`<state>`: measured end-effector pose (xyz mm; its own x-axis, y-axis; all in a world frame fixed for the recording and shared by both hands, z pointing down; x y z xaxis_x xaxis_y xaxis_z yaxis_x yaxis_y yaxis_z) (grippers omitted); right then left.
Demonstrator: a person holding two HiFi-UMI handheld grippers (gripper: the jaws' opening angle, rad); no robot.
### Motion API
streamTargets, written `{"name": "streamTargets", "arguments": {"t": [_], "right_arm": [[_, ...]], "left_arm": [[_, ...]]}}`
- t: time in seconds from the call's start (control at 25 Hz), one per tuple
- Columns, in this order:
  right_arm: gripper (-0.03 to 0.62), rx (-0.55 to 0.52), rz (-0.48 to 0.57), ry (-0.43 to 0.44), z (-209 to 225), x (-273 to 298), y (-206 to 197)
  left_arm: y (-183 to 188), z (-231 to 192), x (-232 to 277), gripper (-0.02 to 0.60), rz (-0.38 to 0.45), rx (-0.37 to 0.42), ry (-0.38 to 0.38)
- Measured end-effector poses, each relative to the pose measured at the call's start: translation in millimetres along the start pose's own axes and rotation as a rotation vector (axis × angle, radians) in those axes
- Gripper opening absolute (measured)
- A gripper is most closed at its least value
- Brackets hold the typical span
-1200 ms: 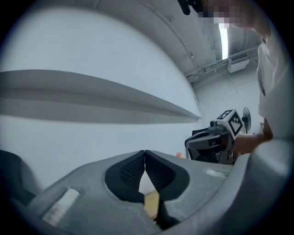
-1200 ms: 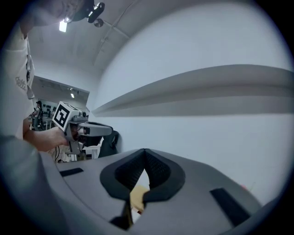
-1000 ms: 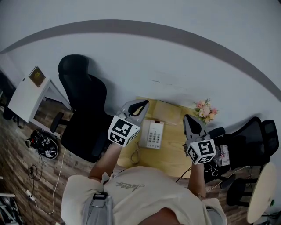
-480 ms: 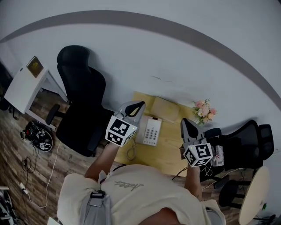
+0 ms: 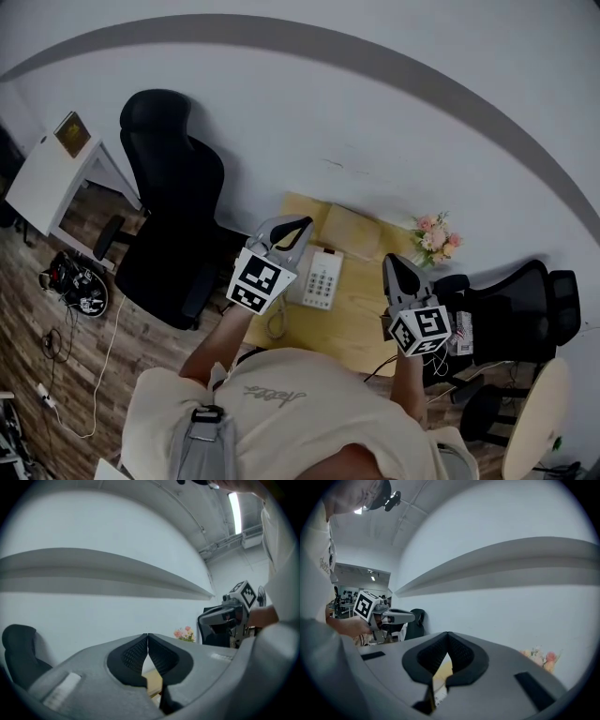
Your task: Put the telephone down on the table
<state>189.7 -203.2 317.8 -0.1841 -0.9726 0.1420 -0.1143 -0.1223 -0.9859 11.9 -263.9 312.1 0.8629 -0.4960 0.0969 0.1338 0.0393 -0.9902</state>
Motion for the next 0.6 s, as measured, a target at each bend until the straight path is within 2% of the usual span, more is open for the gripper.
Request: {"name": "streamTargets", "arguments": {"t": [0.08, 0.4, 0.6], "right_arm": [[0.002, 0.001, -0.019, 0.000, -0.8, 1.8, -7.4], [0.002, -0.007, 0.006, -0.008, -2.9, 1.8, -3.5], [0.002, 0.031, 0.025, -0.027, -0.3, 3.0, -2.8]], "left_arm": [[-2.9, 1.6, 1.0, 0.017, -0.020, 0.030, 0.005], [-8.4, -0.9, -2.5, 0.017, -0.009, 0.007, 0.006], [-12.1, -7.2, -6.4, 0.017, -0.008, -0.002, 0.012]]}}
Point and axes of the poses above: the fingertips, and each gripper's own axes: x forward along the fingers, z to its right, y out of its top, the point moved 2 cm from there along -x, backward along the fingers, and after that the axes turned 14 degrees about -y, right-handed, at the moved point
